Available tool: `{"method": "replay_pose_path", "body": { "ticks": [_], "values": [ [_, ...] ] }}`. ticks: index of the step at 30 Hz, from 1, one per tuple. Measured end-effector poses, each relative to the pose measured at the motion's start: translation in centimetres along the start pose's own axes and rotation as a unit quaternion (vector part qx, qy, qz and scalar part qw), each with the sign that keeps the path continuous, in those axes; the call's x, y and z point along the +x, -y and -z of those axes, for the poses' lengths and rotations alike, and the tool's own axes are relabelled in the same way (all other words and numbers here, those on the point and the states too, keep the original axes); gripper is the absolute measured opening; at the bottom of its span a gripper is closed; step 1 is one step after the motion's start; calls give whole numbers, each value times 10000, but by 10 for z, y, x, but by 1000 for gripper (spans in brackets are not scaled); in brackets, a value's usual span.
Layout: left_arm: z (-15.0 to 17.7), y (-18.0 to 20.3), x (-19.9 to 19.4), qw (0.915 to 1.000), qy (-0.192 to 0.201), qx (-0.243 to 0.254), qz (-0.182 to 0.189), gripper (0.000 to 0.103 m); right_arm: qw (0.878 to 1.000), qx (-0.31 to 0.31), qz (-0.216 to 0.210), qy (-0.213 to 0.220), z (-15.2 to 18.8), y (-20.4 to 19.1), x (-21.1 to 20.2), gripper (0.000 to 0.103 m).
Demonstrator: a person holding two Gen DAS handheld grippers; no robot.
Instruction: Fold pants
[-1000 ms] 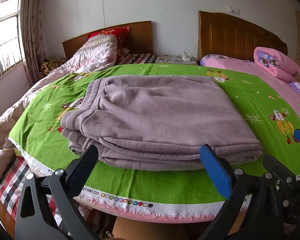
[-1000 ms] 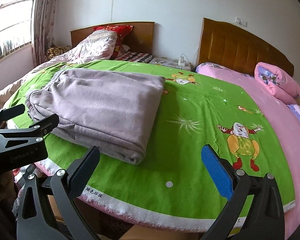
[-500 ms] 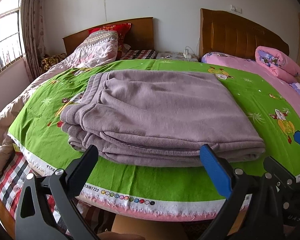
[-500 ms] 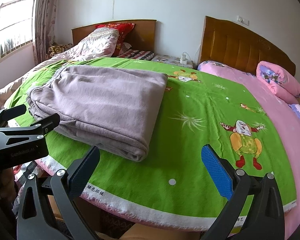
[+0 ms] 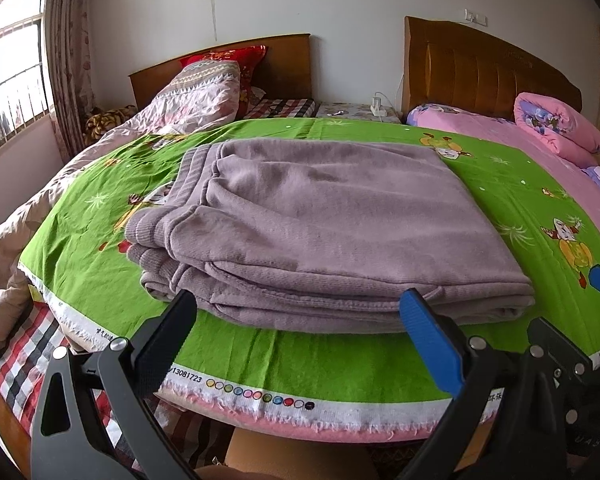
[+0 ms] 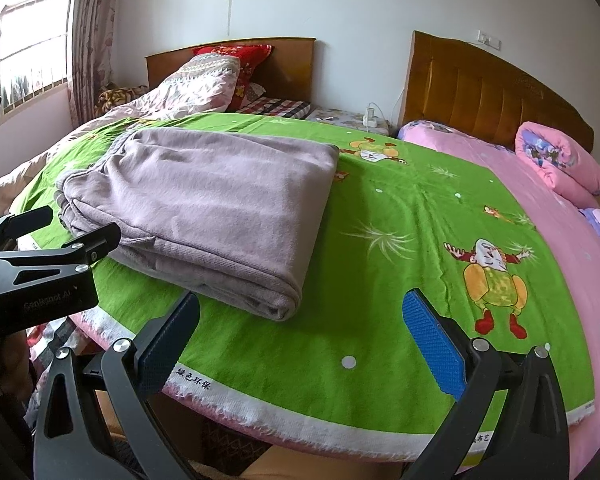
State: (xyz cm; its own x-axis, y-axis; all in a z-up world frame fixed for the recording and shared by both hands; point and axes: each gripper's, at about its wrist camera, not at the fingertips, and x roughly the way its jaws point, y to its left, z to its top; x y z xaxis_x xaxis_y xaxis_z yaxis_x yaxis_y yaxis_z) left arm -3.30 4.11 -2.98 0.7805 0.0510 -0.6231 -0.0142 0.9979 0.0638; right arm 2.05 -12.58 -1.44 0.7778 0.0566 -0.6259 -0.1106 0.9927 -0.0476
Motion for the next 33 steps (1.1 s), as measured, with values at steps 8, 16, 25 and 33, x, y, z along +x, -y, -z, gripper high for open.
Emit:
{"method": "replay_pose_path", "body": {
  "ticks": [8, 16, 25, 33],
  "values": [
    [0, 0, 1, 10000, -8, -3, 6, 101, 10000, 7, -2, -1, 0, 0, 0, 98],
    [1, -1, 1, 10000, 3, -15, 15, 101, 10000, 6, -3, -4, 0, -1, 0, 98],
    [2, 0, 0, 9999, 17, -7, 105, 101, 10000, 4, -13, -6, 1, -1, 1, 98],
    [2, -2, 1, 9998, -51, -111, 158, 101, 10000, 15, -21, -14, 2, -1, 1, 98]
  ]
}}
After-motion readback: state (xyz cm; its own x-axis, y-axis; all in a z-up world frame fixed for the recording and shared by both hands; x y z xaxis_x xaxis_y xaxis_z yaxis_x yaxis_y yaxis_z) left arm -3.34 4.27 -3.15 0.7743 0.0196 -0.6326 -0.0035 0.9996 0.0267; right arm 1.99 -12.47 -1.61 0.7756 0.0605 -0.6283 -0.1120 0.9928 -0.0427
